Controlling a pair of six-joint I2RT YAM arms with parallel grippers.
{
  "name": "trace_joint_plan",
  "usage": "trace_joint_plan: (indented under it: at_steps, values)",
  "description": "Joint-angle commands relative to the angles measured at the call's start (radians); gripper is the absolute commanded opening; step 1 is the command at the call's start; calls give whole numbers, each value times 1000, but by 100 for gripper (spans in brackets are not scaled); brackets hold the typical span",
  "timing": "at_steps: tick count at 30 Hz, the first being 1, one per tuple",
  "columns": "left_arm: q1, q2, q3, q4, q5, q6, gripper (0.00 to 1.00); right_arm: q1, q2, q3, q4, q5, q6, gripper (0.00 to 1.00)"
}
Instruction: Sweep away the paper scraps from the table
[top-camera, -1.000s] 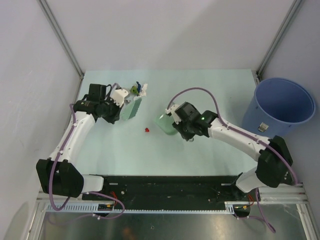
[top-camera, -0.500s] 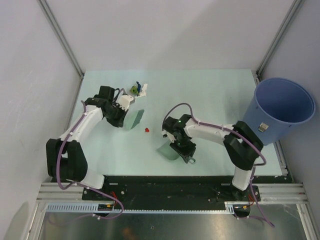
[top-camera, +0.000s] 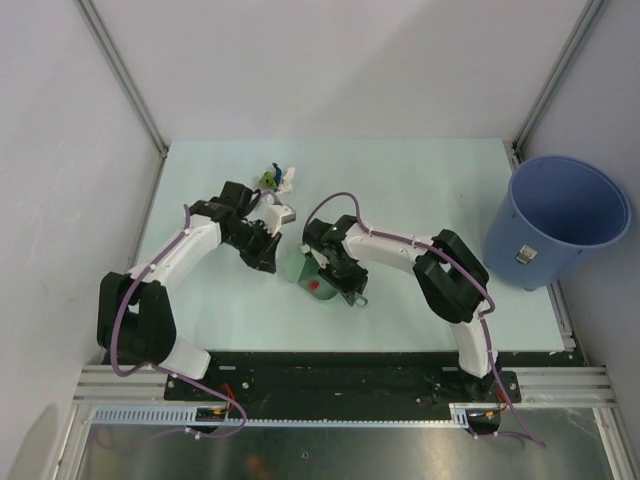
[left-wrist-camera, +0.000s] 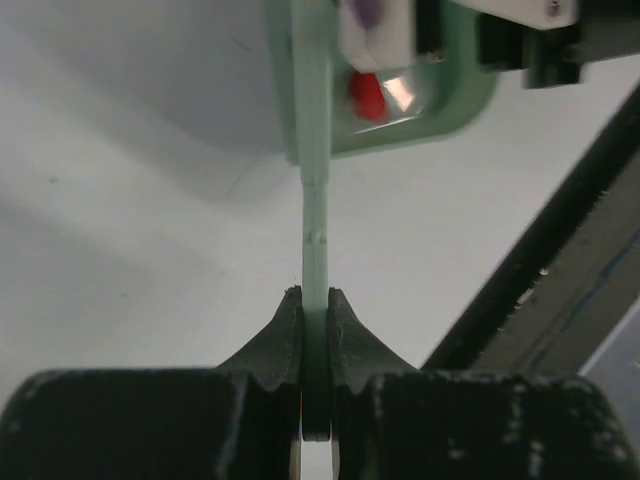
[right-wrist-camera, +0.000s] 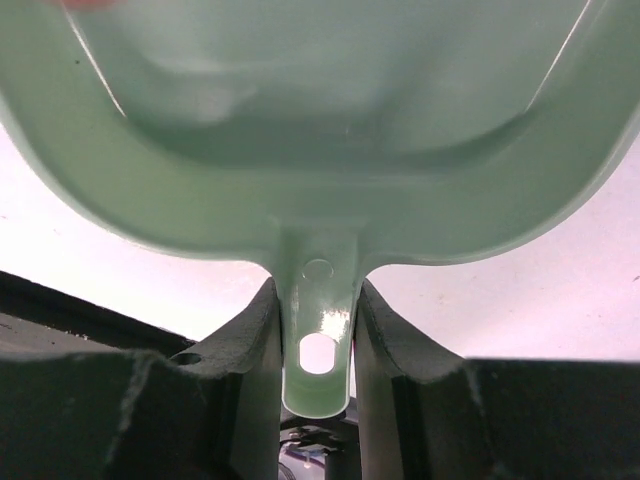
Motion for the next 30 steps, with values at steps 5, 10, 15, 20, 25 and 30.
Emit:
trace_joint_plan:
  at_steps: [5, 10, 15, 20, 25, 30]
  values:
    - [28, -69, 82, -100, 115, 26, 0, -21, -61, -55, 129, -49, -3, 0]
    - [135, -80, 147, -100, 56, 17, 0, -3, -138, -128, 188, -60, -23, 0]
    - [238, -115, 236, -100, 9, 23, 0, -14, -216, -105, 101, -3, -14, 0]
    - [310, -136, 273, -95, -91, 36, 0, -60, -290, 48, -78, 138, 20, 0]
    - [312, -138, 211, -88, -96, 46, 0, -213, -373, 262, -253, 259, -14, 0]
    - [312, -152, 158, -75, -100, 51, 0, -473, -486, 426, -351, 417, -98, 0]
